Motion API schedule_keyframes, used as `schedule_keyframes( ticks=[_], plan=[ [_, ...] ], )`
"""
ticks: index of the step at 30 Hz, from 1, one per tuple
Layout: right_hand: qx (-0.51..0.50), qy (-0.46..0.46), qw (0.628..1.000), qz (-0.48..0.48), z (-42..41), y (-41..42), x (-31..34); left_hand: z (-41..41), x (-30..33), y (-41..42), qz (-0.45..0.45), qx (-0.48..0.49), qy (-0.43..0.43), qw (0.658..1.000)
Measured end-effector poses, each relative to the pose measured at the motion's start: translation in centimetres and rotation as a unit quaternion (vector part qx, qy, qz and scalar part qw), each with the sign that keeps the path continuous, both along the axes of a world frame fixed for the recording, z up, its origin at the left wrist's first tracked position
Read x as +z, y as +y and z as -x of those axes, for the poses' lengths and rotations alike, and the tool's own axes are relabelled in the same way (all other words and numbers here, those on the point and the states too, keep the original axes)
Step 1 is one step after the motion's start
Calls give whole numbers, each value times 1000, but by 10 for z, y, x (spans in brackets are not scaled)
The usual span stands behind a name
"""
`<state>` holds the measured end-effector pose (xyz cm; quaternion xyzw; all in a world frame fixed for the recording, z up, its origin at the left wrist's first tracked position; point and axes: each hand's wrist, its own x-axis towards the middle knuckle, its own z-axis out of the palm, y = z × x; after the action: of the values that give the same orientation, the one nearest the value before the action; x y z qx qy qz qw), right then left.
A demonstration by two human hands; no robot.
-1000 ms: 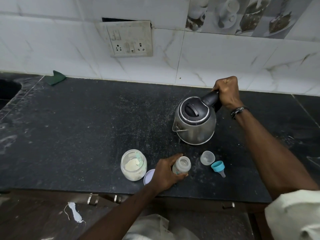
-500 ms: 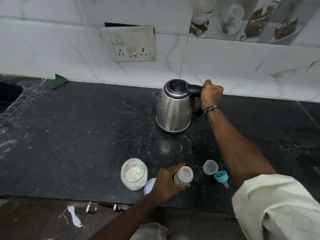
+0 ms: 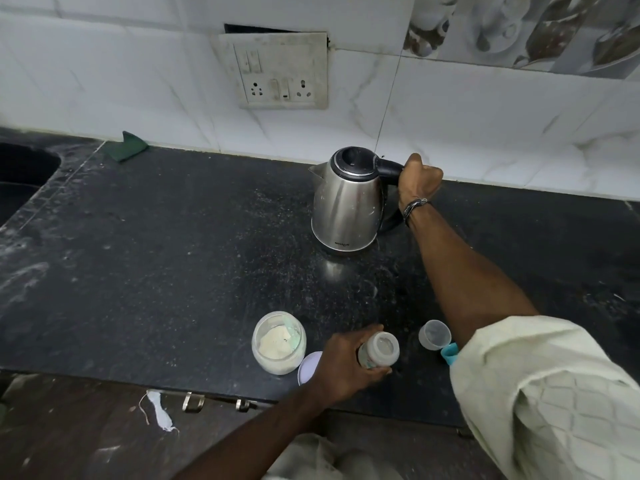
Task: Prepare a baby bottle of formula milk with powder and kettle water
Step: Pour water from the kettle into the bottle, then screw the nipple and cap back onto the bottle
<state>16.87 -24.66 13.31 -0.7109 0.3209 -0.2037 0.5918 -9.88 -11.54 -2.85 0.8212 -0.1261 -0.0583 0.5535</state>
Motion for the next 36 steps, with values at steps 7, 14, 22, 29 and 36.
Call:
schedule_keyframes(
  ticks=[7,14,22,29,36],
  plan=[
    [22,8,1000,1,1,-4,0,-1,-1,-1,8,1,0,1000],
    [70,11,997,-18,8,-13,2,0,2,-1,9,0,-3,1000],
    [-27,-48,997,-48,49,-54,2,1,1,-3,23,9,1,1000],
    [130,68,978,149,145,-97,-13,0,-4,-3,44,8,15,999],
    [357,286,860,226,232,-124,-34,0,0,-3,69,3,8,998]
  ],
)
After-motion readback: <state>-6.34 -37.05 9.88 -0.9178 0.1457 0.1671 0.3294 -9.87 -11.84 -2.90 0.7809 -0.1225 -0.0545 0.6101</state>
